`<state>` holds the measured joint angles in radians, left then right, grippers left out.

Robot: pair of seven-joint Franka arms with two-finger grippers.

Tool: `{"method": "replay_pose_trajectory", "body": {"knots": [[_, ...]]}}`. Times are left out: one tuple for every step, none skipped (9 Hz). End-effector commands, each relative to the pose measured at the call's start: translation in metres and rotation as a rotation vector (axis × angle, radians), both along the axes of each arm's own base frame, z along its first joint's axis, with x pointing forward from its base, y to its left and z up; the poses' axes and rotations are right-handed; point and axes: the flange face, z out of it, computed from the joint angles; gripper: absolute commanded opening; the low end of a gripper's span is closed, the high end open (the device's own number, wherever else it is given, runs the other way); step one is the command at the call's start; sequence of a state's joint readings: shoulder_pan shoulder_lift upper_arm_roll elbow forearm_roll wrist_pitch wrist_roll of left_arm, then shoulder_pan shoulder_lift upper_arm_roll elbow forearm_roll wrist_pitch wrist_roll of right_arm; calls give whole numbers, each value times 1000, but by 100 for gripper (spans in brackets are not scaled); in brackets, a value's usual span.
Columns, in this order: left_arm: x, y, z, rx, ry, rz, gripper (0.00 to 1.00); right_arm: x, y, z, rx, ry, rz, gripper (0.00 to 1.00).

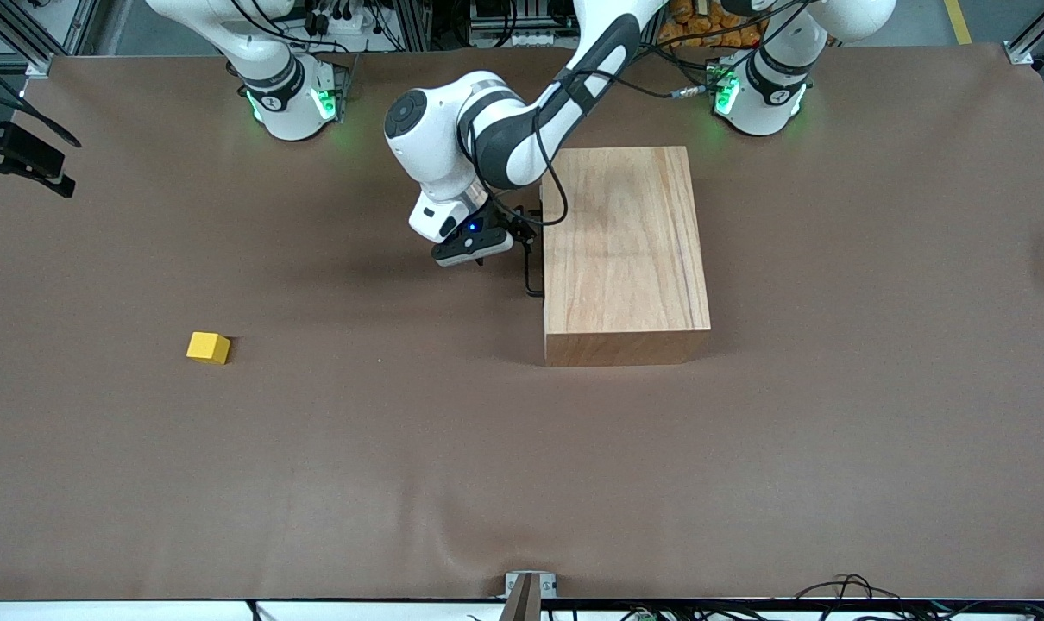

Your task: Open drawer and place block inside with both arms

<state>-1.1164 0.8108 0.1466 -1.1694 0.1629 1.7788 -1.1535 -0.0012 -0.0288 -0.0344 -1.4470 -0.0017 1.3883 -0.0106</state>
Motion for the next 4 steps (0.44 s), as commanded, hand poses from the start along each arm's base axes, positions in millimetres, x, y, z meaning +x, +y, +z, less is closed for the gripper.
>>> {"method": "replay_pose_trajectory", "body": {"knots": [[3, -7, -7, -12, -33, -34, 100, 0, -2, 4, 0, 2, -13, 100], [4, -9, -5, -25, -38, -36, 100, 0, -1, 4, 1, 2, -12, 100], [3, -12, -4, -44, -43, -37, 100, 1, -1, 3, 1, 2, -12, 100], [3, -15, -5, -63, -46, -38, 100, 0, -1, 4, 1, 1, -12, 100]]}}
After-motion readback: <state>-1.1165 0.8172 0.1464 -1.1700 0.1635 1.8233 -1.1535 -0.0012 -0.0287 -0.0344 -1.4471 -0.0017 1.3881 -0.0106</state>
